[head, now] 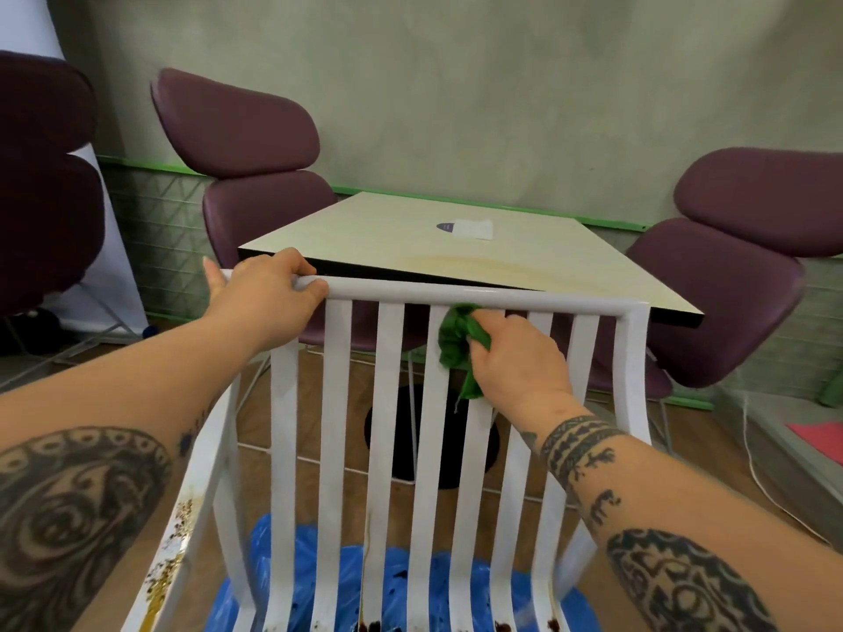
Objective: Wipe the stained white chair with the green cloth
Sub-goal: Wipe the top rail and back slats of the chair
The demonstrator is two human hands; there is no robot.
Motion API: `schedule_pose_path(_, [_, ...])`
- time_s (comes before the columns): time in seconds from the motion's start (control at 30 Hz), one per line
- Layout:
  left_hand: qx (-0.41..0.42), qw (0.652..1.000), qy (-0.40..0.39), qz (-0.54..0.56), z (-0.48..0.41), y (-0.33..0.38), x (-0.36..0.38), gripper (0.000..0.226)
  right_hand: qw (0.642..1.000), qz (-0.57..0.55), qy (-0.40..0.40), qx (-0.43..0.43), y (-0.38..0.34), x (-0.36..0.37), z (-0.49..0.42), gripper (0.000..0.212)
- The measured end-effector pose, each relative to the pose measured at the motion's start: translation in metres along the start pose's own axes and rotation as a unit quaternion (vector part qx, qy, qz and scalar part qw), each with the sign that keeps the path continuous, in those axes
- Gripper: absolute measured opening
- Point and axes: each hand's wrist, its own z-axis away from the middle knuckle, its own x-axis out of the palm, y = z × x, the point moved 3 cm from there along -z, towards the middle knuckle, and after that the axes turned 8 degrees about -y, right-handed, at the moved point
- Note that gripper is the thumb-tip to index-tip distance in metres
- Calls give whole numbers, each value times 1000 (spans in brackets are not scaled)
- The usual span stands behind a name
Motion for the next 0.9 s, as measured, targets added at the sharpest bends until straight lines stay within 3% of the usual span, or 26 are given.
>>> schedule_pose_path(0.27, [21,983,-134,-124,89,-4,-11,57,993,-101,24,48,2,-30,67,31])
schedule_pose_path(0.4, [2,982,-180,61,174,3,12,38,970,-227,11,81,-3,-29,116,27])
schedule_pose_path(0.5, [-27,949,-207,238,218,27,23,31,927,-356,-9,121,-16,-31,159,19])
schedule_pose_path(0.57, [-66,902,-231,359,241,46,32,33,897,-417,-22,147,-27,-32,185,13])
schedule_pose_path(0.7, [-144,779,-270,547,282,86,35,27,870,-458,-86,162,-50,-39,236,5])
schedule_pose_path(0.73, [-147,769,-269,561,289,94,34,24,865,-463,-107,158,-54,-41,248,4])
schedule_pose_path(0.9, [-125,822,-218,510,310,108,21,30,841,-502,-155,133,-60,-58,286,10])
